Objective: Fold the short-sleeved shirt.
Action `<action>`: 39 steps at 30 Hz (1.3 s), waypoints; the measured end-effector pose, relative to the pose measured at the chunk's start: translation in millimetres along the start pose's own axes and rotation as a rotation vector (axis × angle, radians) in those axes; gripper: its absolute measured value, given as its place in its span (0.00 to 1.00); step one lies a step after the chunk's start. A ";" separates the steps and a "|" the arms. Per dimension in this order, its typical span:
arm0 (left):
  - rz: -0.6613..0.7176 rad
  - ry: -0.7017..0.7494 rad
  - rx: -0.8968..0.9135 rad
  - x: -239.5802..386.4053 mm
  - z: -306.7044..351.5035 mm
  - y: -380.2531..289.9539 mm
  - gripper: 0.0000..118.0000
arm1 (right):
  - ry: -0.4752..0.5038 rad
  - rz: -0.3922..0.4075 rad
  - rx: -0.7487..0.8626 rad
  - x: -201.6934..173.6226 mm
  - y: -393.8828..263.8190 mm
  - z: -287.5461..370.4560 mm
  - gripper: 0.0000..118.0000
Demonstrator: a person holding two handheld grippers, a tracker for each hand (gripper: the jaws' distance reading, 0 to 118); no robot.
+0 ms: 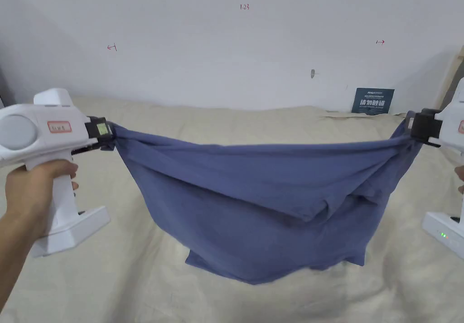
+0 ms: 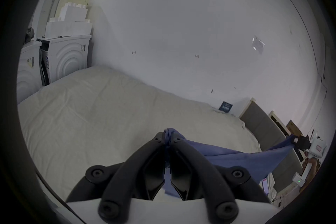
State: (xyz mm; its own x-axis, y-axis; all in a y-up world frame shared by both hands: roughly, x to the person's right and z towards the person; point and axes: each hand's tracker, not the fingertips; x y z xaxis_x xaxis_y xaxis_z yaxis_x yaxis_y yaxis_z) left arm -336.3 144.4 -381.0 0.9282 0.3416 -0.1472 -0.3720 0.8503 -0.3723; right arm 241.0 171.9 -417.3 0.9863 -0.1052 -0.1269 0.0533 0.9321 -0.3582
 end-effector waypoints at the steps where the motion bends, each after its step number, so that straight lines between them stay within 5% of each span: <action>1: 0.002 0.000 0.011 1.2 -1.3 10.0 0.01 | -0.007 -0.009 0.009 1.9 7.3 -2.6 0.05; 21: -0.084 0.049 0.164 34.2 -51.8 131.9 0.01 | -0.040 0.011 0.112 -15.2 90.2 -88.5 0.05; 39: -0.349 0.216 -0.067 -18.5 -103.9 -44.9 0.01 | -0.096 0.031 -0.131 -15.0 -85.0 -140.3 0.05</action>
State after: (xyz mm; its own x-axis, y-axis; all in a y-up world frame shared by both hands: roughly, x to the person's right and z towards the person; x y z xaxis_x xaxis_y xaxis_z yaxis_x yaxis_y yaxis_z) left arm -336.6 58.3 -456.7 0.9803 -0.0604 -0.1880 -0.0406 0.8701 -0.4912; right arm 199.8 45.7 -514.7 0.9979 -0.0374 -0.0531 0.0078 0.8807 -0.4737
